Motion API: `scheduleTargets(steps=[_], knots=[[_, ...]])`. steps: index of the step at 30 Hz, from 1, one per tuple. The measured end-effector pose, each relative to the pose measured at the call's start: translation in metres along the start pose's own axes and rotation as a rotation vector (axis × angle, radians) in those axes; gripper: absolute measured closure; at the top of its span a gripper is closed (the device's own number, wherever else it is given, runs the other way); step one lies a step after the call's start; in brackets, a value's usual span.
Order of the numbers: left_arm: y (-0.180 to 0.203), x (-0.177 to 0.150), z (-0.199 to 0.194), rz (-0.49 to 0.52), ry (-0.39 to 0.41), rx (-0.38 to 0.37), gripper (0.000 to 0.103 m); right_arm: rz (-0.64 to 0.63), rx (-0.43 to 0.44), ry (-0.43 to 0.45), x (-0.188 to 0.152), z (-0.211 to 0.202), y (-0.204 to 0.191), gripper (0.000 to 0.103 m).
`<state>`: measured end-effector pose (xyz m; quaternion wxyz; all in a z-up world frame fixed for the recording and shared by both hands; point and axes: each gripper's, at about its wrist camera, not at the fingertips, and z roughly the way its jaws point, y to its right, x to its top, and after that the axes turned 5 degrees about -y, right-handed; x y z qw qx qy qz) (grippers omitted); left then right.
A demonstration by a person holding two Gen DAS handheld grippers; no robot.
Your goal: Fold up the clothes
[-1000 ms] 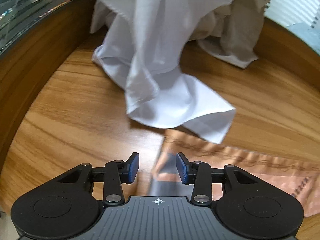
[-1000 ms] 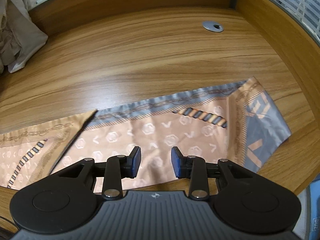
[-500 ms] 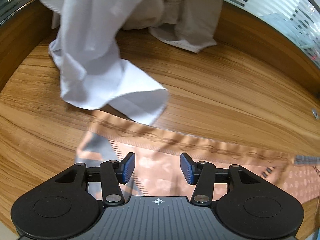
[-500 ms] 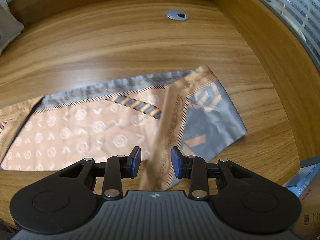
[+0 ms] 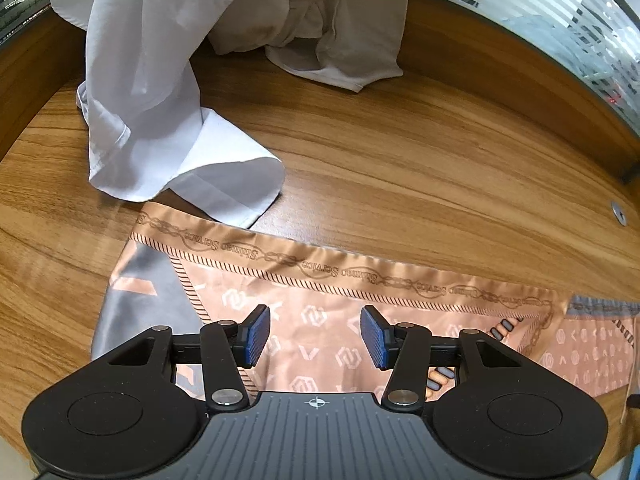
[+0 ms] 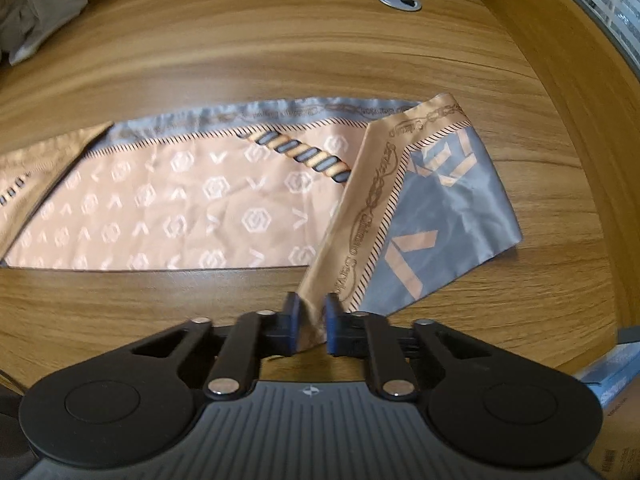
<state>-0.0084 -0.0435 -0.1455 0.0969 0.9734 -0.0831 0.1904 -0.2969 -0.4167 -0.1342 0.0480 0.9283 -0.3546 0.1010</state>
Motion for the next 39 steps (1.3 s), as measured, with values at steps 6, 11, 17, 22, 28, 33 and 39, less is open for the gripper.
scheduleTargets(steps=[6, 11, 17, 22, 28, 33, 39], knots=[[-0.005, 0.001, 0.000, 0.000, -0.001, -0.002, 0.050, 0.017, 0.015, 0.020, 0.007, -0.009, 0.004, 0.103], [-0.012, 0.005, -0.001, 0.005, 0.005, -0.007, 0.050, 0.036, 0.026, 0.037, 0.013, -0.017, 0.003, 0.098], [-0.011, 0.006, -0.004, 0.049, 0.002, -0.028, 0.050, 0.033, -0.020, 0.003, 0.006, -0.002, -0.004, 0.072], [0.009, 0.006, -0.009, 0.118, -0.004, -0.121, 0.050, 0.059, -0.023, 0.007, 0.003, 0.004, -0.002, 0.089], [0.062, 0.001, -0.014, 0.258, -0.022, -0.273, 0.050, 0.097, 0.043, -0.008, 0.009, 0.000, 0.011, 0.103], [0.116, -0.009, -0.016, 0.360, -0.054, -0.423, 0.045, 0.149, 0.227, 0.026, 0.025, -0.023, 0.018, 0.103], [0.172, -0.026, -0.008, 0.438, -0.108, -0.568, 0.044, 0.084, 0.355, 0.022, 0.051, -0.031, 0.005, 0.102]])
